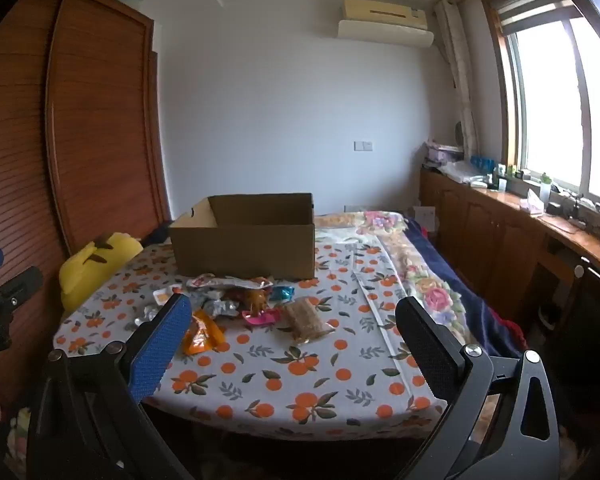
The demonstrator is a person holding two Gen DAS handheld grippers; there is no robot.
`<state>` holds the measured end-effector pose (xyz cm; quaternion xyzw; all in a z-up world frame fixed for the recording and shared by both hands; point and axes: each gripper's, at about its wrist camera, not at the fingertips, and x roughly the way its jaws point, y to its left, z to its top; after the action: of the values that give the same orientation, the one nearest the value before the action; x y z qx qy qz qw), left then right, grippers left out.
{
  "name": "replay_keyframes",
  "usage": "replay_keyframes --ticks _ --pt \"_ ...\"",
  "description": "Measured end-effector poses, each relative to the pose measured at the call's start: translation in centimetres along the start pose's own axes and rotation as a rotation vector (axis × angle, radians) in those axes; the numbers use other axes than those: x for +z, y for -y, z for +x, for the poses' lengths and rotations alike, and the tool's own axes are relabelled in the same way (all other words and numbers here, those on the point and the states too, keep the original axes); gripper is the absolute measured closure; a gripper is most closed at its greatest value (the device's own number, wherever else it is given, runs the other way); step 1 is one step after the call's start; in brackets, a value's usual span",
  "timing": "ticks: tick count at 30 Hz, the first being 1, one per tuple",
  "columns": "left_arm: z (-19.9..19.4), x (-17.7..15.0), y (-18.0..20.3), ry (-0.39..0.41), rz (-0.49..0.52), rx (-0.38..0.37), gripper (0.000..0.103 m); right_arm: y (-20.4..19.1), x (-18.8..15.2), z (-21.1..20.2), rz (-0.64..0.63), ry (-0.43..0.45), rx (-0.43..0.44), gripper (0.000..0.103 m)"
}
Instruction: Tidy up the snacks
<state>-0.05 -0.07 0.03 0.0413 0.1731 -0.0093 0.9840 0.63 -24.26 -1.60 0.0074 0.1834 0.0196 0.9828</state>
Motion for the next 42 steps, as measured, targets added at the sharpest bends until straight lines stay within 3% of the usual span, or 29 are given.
replay_keyframes --ticks 42 --pt "0.0 0.1 -0.5 0.002 0.002 0.026 0.0 0.0 0.0 -0.2 0.0 0.014 0.0 0.0"
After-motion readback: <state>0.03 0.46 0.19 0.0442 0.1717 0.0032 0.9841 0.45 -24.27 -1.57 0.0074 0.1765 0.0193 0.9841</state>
